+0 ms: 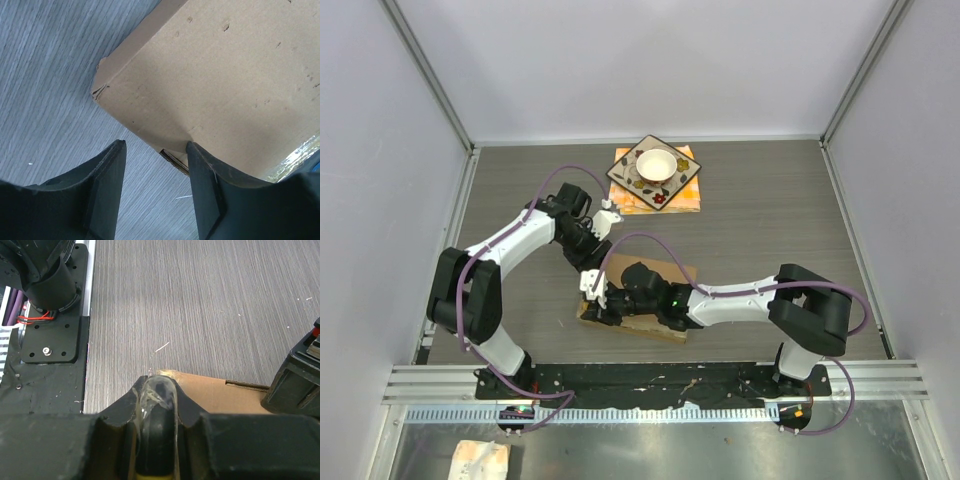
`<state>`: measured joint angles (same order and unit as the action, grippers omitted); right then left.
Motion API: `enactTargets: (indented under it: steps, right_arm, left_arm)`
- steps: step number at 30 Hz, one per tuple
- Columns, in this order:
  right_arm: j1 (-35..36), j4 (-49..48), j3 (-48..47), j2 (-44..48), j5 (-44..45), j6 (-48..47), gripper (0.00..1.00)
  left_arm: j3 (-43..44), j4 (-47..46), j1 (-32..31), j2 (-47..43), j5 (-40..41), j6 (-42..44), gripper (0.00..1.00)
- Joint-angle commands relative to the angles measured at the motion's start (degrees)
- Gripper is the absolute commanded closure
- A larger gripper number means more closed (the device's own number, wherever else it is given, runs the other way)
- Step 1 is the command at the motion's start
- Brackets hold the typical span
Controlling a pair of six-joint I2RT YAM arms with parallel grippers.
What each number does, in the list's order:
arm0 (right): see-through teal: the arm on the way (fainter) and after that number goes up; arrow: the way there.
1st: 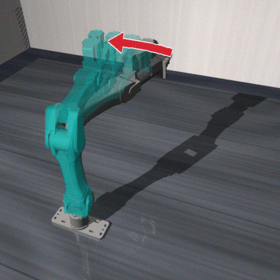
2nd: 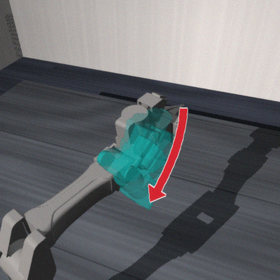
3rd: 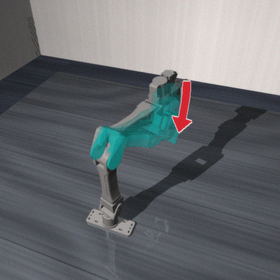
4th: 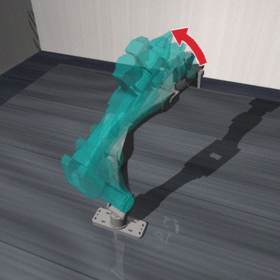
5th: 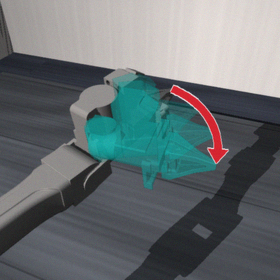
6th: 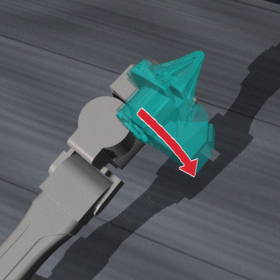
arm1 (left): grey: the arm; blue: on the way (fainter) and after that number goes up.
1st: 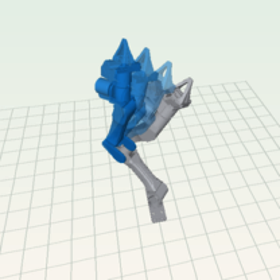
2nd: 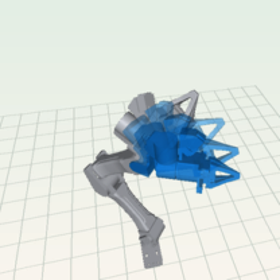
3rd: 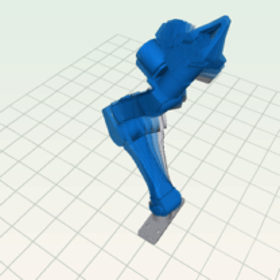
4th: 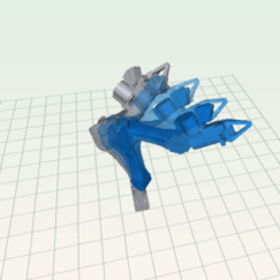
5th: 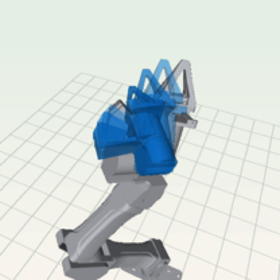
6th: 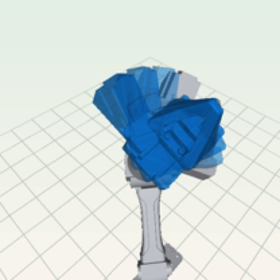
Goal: Unpack the express box
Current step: Cut the express box at the center of the board.
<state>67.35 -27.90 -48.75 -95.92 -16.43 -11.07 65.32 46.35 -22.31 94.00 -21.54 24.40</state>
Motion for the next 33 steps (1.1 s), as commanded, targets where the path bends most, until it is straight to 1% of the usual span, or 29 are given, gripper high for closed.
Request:
enactTargets:
  steps: [1,2,3,5,6,7,9,12,19,25,27,28,29,31,32,33]
  right_arm:
    - [-0.2,9.3,-1.1,0.1,1.8,-2.0,0.99]
    - [-0.1,10.0,-1.1,1.2,1.9,-2.2,0.99]
    - [0.1,10.8,-1.1,2.0,2.1,-2.6,0.99]
    - [0.3,13.1,-1.2,3.7,2.4,-2.8,0.99]
    - [0.4,13.9,-1.2,4.4,2.4,-2.8,0.99]
    - [0.7,15.1,-1.0,5.0,2.4,-2.8,0.99]
    - [0.9,16.2,-0.7,6.8,2.8,-2.8,0.99]
    - [1.1,18.0,0.0,8.7,3.3,-2.6,0.99]
    - [1.1,18.8,1.7,12.6,3.5,-1.3,0.99]
    - [1.1,20.7,2.3,12.2,2.7,-1.7,0.99]
    - [0.8,20.3,1.9,11.3,2.7,-1.9,0.99]
    - [0.6,20.3,1.6,10.6,2.4,-1.9,0.99]
    - [0.4,20.1,1.4,9.4,2.1,-1.9,0.99]
    - [0.0,19.2,0.8,7.9,1.7,-1.8,0.99]
    - [-0.2,18.9,0.5,6.8,1.3,-1.7,0.99]
    - [-0.3,18.2,0.3,6.4,1.1,-1.5,0.99]
  left_arm:
    - [-2.9,-6.3,-0.2,4.4,5.2,2.1,0.47]
    - [-2.9,-6.4,-0.2,4.4,5.3,2.5,0.48]
    - [-2.9,-6.6,-0.2,4.6,5.5,2.5,0.55]
    - [-2.9,-6.9,-0.2,4.8,6.2,3.0,0.65]
    - [-2.9,-7.0,-0.2,4.9,6.6,3.1,0.74]
    - [-3.0,-7.1,-0.2,5.1,7.4,3.3,0.78]
    - [-3.0,-7.0,-0.1,5.4,8.4,4.2,0.81]
    - [-2.7,-7.0,0.6,5.8,8.8,4.3,0.82]
    - [-2.7,-7.5,0.9,5.3,10.0,5.8,0.84]
    - [-3.0,-7.3,0.9,4.8,9.5,6.4,0.85]
    - [-2.5,-6.5,0.9,4.6,8.2,6.4,0.84]
    - [-2.2,-5.6,0.9,4.4,7.7,6.4,0.81]
    - [-1.9,-5.2,0.9,4.4,7.2,6.2,0.75]
    - [-0.8,-3.3,0.9,3.8,5.9,5.9,0.72]
    - [-0.2,-2.4,0.9,3.7,5.5,5.7,0.68]
    - [0.9,-1.6,0.9,3.4,5.1,5.5,0.66]
